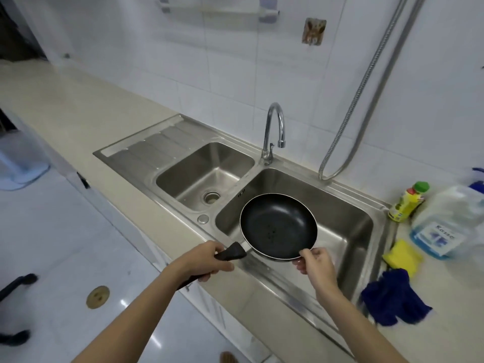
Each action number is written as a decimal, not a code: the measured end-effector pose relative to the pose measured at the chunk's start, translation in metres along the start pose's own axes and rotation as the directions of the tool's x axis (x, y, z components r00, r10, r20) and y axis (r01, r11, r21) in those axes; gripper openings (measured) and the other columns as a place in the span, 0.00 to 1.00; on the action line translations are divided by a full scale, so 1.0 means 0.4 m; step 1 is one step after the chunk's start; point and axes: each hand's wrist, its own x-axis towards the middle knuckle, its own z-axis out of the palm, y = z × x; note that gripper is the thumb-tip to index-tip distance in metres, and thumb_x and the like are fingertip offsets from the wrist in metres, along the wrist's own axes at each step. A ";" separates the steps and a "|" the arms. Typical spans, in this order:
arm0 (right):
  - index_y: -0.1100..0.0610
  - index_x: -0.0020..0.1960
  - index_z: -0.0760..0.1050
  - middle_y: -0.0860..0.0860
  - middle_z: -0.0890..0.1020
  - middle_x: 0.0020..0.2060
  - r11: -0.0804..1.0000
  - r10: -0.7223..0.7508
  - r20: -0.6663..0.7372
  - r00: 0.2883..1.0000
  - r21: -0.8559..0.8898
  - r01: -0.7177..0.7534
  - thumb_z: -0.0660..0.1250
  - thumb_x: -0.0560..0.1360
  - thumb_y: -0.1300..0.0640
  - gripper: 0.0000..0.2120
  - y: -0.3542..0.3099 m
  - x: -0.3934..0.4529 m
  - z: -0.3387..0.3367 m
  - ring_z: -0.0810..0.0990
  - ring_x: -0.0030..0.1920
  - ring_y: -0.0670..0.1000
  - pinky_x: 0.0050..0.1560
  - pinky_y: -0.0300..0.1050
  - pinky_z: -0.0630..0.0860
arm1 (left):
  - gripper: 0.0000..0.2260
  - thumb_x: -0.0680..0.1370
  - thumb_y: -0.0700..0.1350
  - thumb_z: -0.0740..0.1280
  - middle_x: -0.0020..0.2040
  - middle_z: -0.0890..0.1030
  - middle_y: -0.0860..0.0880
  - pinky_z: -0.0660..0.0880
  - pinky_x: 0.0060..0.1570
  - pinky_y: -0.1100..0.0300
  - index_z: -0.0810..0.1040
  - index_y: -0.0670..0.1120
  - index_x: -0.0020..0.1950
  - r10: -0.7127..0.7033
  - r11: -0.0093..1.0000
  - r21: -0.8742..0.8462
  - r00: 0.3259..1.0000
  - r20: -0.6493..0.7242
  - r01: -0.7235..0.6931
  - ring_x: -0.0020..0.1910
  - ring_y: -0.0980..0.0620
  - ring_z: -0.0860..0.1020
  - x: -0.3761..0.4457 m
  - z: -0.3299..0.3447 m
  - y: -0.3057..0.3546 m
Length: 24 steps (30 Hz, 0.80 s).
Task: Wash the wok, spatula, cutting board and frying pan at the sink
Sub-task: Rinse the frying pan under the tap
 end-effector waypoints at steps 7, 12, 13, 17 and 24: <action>0.64 0.48 0.70 0.60 0.82 0.38 1.000 0.002 -0.005 1.000 0.025 -0.002 0.63 0.75 0.62 0.05 -0.060 0.109 0.126 0.81 0.35 0.51 0.31 0.36 0.71 | 0.07 0.74 0.45 0.69 0.28 0.71 0.48 0.67 0.23 0.61 0.73 0.43 0.45 -0.110 0.987 0.132 0.986 0.125 0.093 0.20 0.52 0.69 0.124 -0.165 0.043; 0.64 0.49 0.70 0.58 0.81 0.37 0.999 0.037 -0.064 0.997 0.008 -0.037 0.64 0.75 0.62 0.06 -0.091 0.177 0.158 0.78 0.33 0.50 0.29 0.37 0.72 | 0.04 0.73 0.43 0.67 0.23 0.71 0.49 0.69 0.26 0.60 0.74 0.43 0.41 -0.057 0.982 0.187 0.994 0.097 0.039 0.20 0.50 0.71 0.234 -0.219 0.072; 0.65 0.49 0.70 0.57 0.81 0.36 0.999 0.046 -0.075 0.996 -0.002 -0.047 0.64 0.75 0.61 0.07 -0.097 0.193 0.158 0.78 0.33 0.50 0.31 0.39 0.72 | 0.04 0.72 0.44 0.67 0.23 0.71 0.50 0.69 0.26 0.60 0.74 0.44 0.39 -0.028 0.976 0.217 0.997 0.074 0.012 0.20 0.51 0.71 0.259 -0.224 0.076; 0.61 0.48 0.71 0.55 0.82 0.40 0.979 0.106 -0.088 0.990 -0.165 -0.119 0.66 0.75 0.54 0.10 -0.101 0.263 0.142 0.80 0.40 0.53 0.42 0.51 0.76 | 0.05 0.71 0.46 0.67 0.24 0.73 0.52 0.67 0.23 0.64 0.75 0.47 0.36 0.107 0.922 0.373 0.994 0.024 -0.108 0.20 0.55 0.70 0.357 -0.243 0.095; 0.56 0.52 0.74 0.51 0.78 0.43 0.933 -0.268 -0.347 0.898 -0.328 0.152 0.69 0.74 0.55 0.09 -0.182 0.354 0.126 0.76 0.42 0.50 0.45 0.44 0.69 | 0.09 0.68 0.49 0.69 0.26 0.72 0.51 0.65 0.26 0.59 0.75 0.43 0.35 0.212 0.889 0.405 0.976 0.050 -0.214 0.21 0.58 0.69 0.499 -0.310 0.085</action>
